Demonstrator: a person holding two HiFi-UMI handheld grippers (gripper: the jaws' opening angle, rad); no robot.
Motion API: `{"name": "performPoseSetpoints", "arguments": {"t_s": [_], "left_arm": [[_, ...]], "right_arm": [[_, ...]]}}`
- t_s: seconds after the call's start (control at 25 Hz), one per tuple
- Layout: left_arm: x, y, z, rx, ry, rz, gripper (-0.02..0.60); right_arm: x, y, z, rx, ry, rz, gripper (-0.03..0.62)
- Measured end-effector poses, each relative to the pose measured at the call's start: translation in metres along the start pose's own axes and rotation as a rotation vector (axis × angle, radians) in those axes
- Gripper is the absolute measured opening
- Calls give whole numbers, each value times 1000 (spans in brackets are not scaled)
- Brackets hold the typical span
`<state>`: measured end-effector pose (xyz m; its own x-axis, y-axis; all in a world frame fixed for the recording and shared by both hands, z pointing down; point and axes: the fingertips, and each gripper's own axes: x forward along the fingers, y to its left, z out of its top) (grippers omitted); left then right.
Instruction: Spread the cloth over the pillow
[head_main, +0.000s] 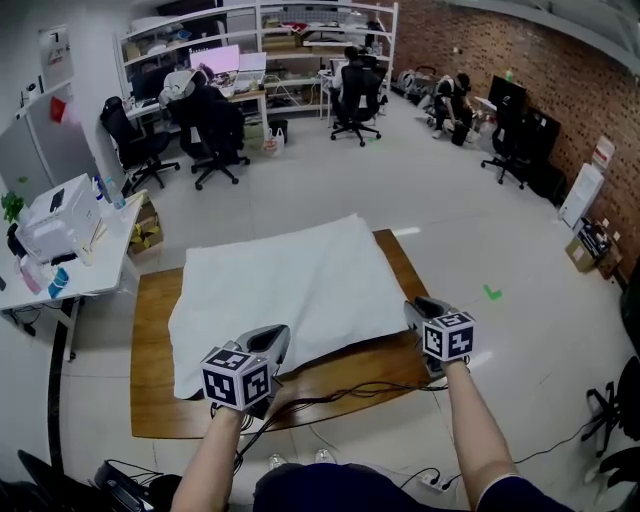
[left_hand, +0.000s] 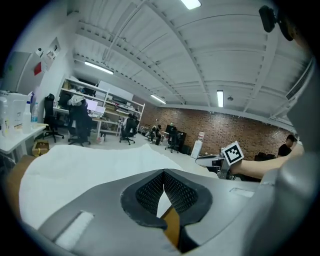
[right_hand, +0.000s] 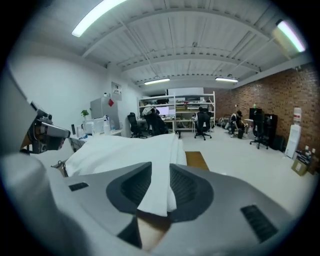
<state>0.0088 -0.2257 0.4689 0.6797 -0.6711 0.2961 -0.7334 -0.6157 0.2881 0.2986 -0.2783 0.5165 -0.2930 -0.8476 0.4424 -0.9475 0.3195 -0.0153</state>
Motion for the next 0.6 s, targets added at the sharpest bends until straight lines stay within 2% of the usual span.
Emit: {"name": "performPoseSetpoints", "arguments": {"t_s": [0.16, 0.2, 0.24, 0.4, 0.48, 0.52, 0.56, 0.6], "left_arm": [[12, -8, -10, -20, 13, -10, 0], [13, -10, -12, -23, 15, -12, 0], [14, -12, -14, -24, 17, -13, 0], [15, -18, -17, -29, 20, -8, 0], [14, -16, -19, -34, 24, 1, 0], [13, -14, -20, -36, 25, 5, 0], [12, -13, -21, -37, 26, 9, 0], [11, -12, -22, -39, 26, 12, 0]], "right_arm": [[35, 4, -39, 30, 112, 46, 141], [44, 4, -48, 57, 133, 48, 205], [51, 1, -56, 86, 150, 42, 233], [64, -4, -70, 130, 195, 47, 233], [65, -4, -71, 103, 206, 45, 157], [65, -5, -70, 84, 204, 34, 84], [65, -7, -68, 64, 200, 25, 41], [64, -8, -64, 46, 194, 18, 31]]}}
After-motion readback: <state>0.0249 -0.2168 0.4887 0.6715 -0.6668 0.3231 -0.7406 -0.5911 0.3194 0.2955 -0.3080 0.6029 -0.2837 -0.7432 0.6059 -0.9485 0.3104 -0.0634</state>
